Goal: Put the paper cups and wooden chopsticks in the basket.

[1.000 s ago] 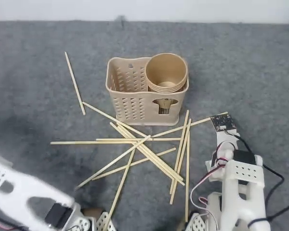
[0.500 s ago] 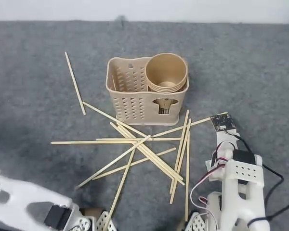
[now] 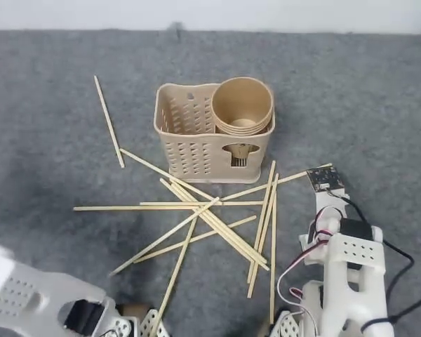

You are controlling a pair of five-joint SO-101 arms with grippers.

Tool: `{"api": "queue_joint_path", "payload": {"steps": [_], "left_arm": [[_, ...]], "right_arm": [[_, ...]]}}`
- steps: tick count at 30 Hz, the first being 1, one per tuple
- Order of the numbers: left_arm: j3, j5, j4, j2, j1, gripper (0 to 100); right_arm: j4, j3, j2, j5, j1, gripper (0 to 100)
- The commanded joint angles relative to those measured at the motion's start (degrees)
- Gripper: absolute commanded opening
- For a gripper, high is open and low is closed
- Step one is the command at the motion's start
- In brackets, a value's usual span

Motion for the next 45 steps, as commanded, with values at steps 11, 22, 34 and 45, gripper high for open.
{"api": "queue_joint_path", "payload": {"steps": [11, 22, 34, 45], "left_arm": [[-2.4, -0.9, -2.0, -4.0, 1.7, 14], [-1.0, -1.0, -6.2, 2.2, 0.4, 11], [-1.2, -0.7, -6.0, 6.4, 1.8, 1], [-0.7, -0.2, 1.8, -13.5, 5.3, 1]], "right_arm": [[-0.5, -0.4, -1.2, 0.5, 0.3, 0.8], [-0.5, -0.4, -1.2, 0.5, 0.3, 0.8], [-0.5, -0.4, -1.2, 0.5, 0.2, 0.8], [-0.5, -0.4, -1.2, 0.5, 0.2, 0.8]]}}
